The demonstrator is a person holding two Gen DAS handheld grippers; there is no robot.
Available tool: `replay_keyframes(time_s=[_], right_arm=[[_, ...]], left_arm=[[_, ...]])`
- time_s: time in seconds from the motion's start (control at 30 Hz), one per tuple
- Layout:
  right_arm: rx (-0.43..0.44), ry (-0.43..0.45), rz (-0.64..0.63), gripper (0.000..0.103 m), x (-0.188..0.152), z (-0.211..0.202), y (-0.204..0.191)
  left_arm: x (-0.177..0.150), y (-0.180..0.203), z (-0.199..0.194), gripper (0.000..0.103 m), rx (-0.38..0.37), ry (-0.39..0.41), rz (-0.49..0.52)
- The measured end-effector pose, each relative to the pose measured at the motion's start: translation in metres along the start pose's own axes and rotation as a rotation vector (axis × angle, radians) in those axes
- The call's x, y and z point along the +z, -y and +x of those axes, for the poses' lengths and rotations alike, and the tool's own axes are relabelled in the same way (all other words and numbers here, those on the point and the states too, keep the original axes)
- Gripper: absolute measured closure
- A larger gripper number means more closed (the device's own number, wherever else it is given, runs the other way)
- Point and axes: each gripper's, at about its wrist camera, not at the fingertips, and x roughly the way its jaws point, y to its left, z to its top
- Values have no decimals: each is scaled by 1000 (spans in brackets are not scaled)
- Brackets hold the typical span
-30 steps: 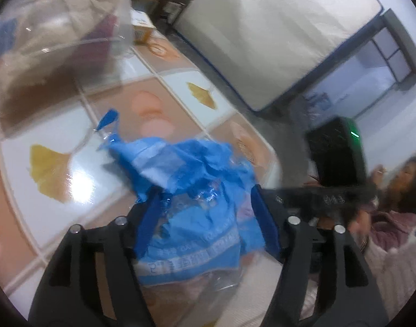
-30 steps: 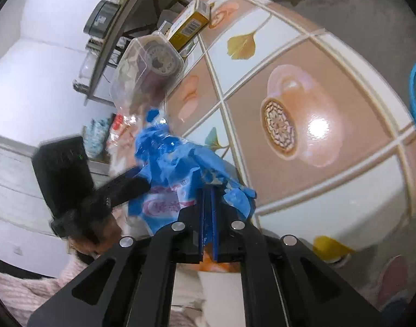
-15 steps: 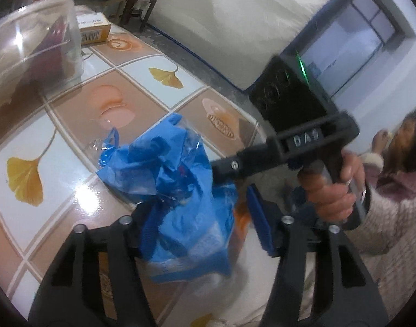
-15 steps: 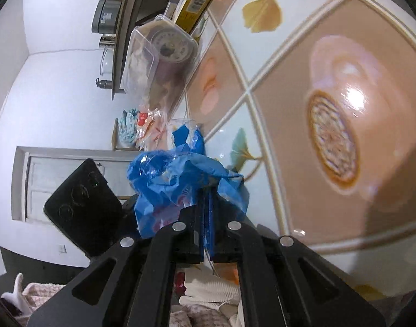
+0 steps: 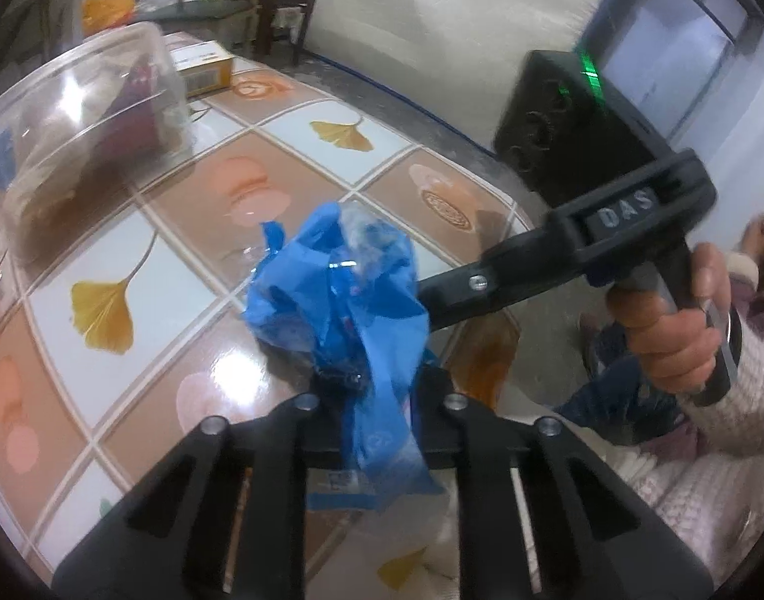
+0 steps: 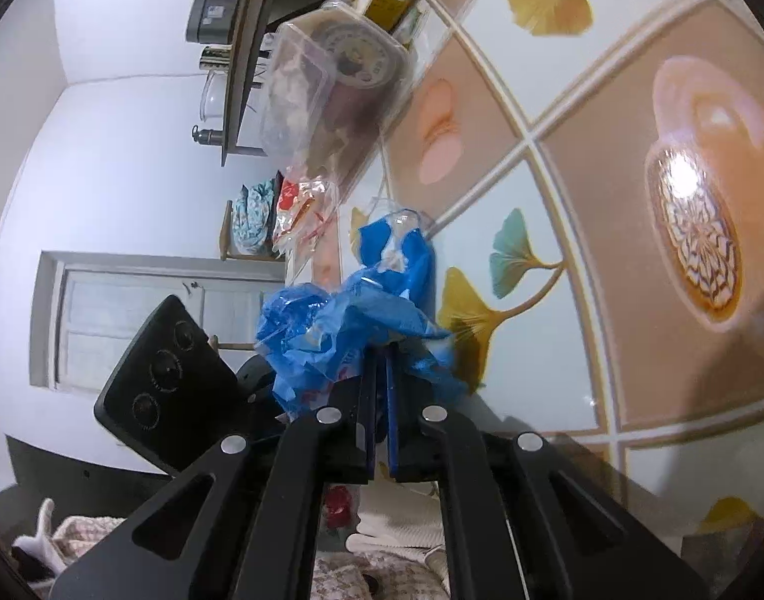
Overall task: Collect trash
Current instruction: 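Close the left gripper on the blue bag while the right gripper releases it, then grasp the red-printed snack bag with the right gripper while the left holds the blue bag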
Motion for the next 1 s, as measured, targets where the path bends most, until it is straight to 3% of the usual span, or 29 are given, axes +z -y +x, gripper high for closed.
replay_keyframes(time_s=[0.1, 0.2, 0.37, 0.6, 0.77, 0.97, 1.0], right_arm=[[-26, 12, -42, 90, -1, -3, -13], [-65, 43, -79, 67, -1, -9, -25], [-137, 91, -173, 51, 10, -21, -56], [-268, 133, -389, 43, 21, -15, -108], [-343, 95, -633, 29, 28, 27, -169], [-460, 22, -980, 16, 39, 112, -236], [-514, 19, -1052, 16, 41, 132, -243]], left_arm=[[-4, -4, -6, 94, 24, 25, -50], [-13, -15, -17, 95, 50, 60, -139], [-32, -36, -40, 95, 79, 120, -264], [-58, -61, -66, 95, 131, 183, -371], [-78, -83, -90, 95, 182, 218, -447], [-105, -108, -112, 95, 228, 237, -561], [-110, -112, -116, 95, 234, 243, -581]])
